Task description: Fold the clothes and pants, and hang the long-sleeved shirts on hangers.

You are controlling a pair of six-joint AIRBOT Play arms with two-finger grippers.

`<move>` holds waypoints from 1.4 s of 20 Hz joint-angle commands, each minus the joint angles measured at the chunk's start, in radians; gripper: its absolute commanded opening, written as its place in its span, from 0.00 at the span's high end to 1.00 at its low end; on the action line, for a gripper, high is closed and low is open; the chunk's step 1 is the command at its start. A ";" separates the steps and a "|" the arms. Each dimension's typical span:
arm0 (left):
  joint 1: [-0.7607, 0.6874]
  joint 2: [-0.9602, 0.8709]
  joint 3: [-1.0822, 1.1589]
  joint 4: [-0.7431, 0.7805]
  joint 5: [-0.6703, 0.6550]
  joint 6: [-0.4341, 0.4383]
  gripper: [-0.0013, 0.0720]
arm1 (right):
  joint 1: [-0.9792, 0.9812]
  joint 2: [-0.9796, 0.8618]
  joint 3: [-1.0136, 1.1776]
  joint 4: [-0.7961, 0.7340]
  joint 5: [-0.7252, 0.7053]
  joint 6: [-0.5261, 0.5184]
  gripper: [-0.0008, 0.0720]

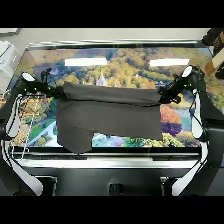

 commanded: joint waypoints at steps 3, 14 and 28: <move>0.004 0.004 0.005 0.002 -0.045 -0.039 0.27 | 0.000 0.018 0.000 -0.018 0.077 -0.018 0.24; 0.306 0.634 -0.687 -0.100 -0.095 0.014 0.15 | -0.156 0.463 -0.193 0.236 0.039 -0.379 0.24; 0.412 0.863 -1.343 -0.216 0.106 0.277 0.16 | -0.167 0.599 -0.328 0.299 0.078 -0.348 0.25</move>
